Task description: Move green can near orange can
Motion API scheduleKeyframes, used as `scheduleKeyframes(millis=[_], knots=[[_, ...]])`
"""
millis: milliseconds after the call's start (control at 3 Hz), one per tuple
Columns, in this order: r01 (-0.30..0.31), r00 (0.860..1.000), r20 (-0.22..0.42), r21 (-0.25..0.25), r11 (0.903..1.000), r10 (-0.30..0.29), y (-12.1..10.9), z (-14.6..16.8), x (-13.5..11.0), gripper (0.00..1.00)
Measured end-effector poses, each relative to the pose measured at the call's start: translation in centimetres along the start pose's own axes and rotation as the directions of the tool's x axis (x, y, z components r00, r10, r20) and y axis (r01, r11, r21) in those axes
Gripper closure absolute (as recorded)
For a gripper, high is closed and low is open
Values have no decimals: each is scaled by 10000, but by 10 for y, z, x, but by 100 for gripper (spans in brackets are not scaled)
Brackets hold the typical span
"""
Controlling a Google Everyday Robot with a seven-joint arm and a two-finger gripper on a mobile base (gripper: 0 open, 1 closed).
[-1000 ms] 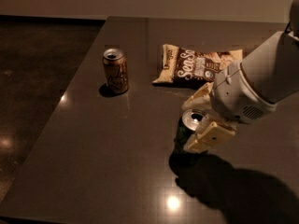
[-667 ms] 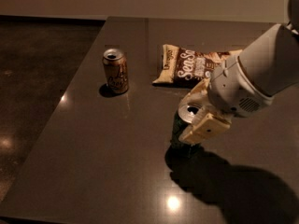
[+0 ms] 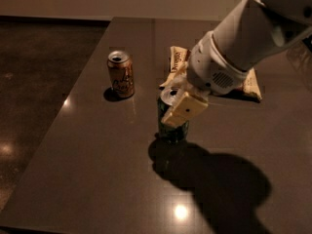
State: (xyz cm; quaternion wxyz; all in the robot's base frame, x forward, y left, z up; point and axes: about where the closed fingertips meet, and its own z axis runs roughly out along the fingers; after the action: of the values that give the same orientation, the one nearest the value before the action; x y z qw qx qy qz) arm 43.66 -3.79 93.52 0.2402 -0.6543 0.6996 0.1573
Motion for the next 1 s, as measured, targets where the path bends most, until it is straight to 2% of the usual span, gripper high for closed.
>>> scheduleKeyframes(millis=[667,1000], knots=[[-98,9999,139,-172,9998,100,-36,34,-41,100],[-344,9992,223,36,9994,343,-54,47,-50,100]])
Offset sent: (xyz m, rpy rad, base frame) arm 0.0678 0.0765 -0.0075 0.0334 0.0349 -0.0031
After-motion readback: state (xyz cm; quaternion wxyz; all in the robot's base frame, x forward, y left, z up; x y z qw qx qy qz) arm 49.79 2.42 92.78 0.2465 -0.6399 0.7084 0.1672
